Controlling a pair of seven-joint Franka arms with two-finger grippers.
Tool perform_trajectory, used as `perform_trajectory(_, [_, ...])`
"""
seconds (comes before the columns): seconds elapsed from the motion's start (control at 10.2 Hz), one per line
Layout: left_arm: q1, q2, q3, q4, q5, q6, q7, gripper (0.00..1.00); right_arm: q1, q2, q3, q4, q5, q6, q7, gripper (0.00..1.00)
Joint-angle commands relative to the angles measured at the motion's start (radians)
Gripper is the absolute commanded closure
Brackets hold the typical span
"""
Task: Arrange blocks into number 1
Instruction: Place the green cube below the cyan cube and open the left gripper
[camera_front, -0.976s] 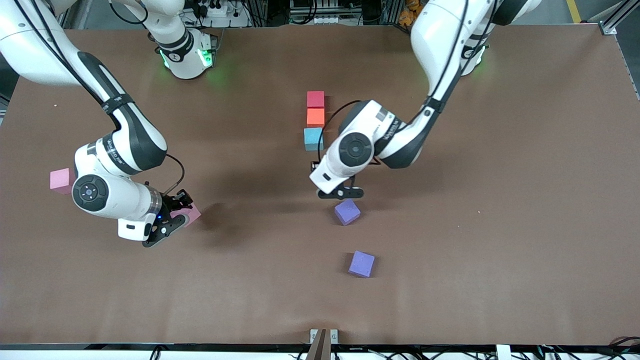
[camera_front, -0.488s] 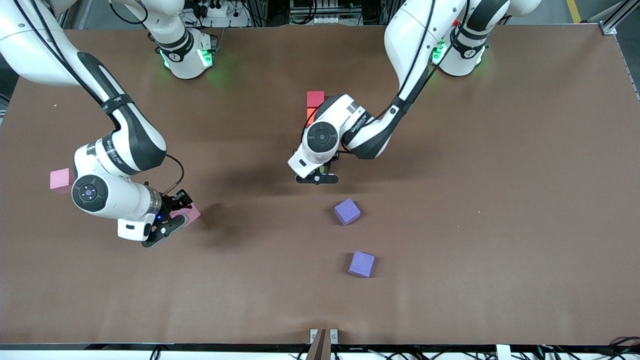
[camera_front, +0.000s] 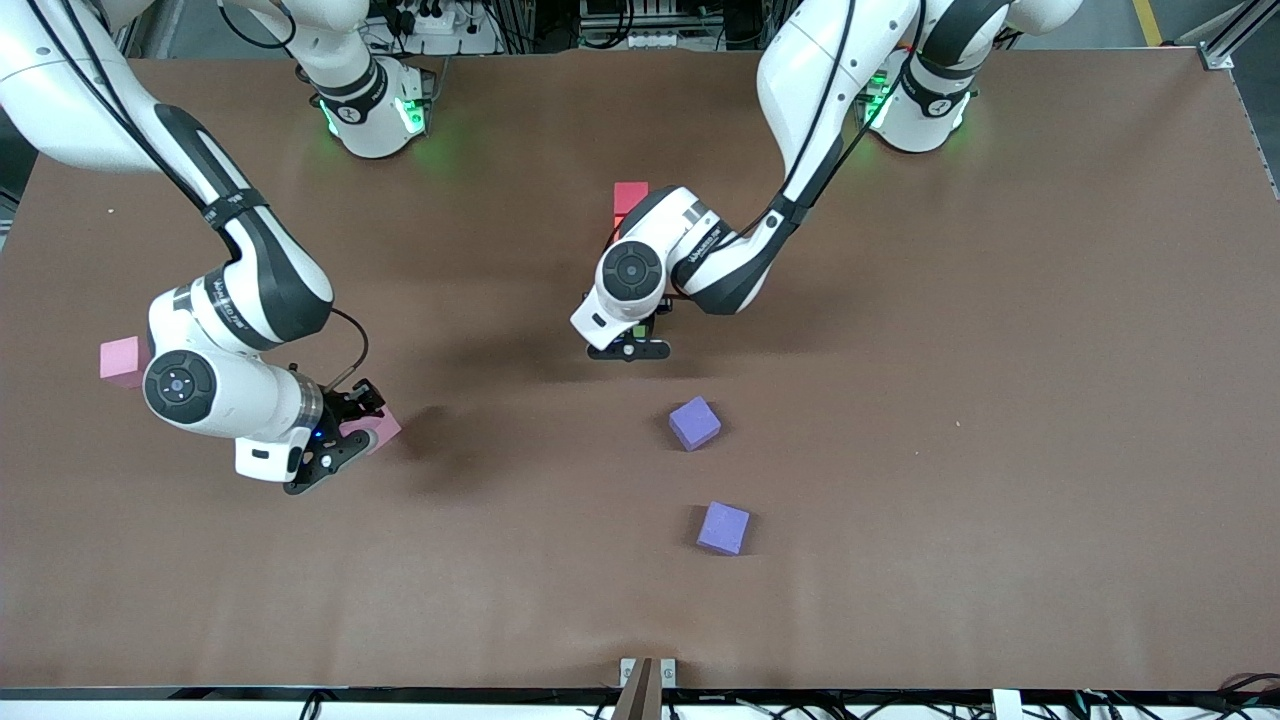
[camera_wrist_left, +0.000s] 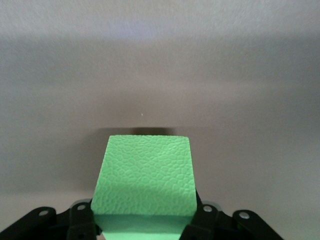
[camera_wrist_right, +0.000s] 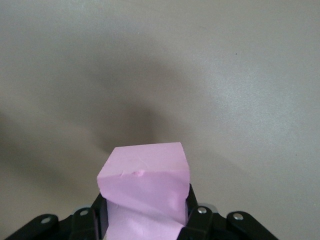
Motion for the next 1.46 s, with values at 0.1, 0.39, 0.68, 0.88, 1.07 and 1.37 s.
perform_trajectory(0.1, [-0.013, 0.003, 0.015, 0.004, -0.008, -0.085, -0.039, 0.38, -0.003, -0.002, 0.004, 0.004, 0.014, -0.011, 0.011, 1.0])
perform_trajectory(0.39, [-0.015, 0.003, 0.015, 0.004, -0.008, -0.106, -0.065, 0.38, -0.003, -0.002, 0.004, 0.004, 0.014, -0.011, 0.011, 1.0])
perform_trajectory(0.68, [-0.018, 0.001, 0.015, 0.007, -0.011, -0.106, -0.068, 0.33, -0.003, -0.002, 0.002, 0.003, 0.014, -0.011, 0.01, 1.0])
perform_trajectory(0.88, [-0.022, 0.001, 0.015, 0.007, -0.008, -0.106, -0.108, 0.13, -0.003, -0.002, 0.002, 0.003, 0.014, -0.011, 0.011, 1.0])
perform_trajectory(1.07, [-0.022, -0.02, 0.018, 0.009, -0.003, -0.11, -0.117, 0.0, -0.003, -0.002, 0.002, 0.003, 0.014, -0.011, 0.011, 1.0])
perform_trajectory(1.37, [0.005, -0.086, 0.016, 0.014, 0.113, -0.211, -0.101, 0.0, -0.003, -0.002, 0.002, 0.003, 0.014, -0.011, 0.011, 1.0])
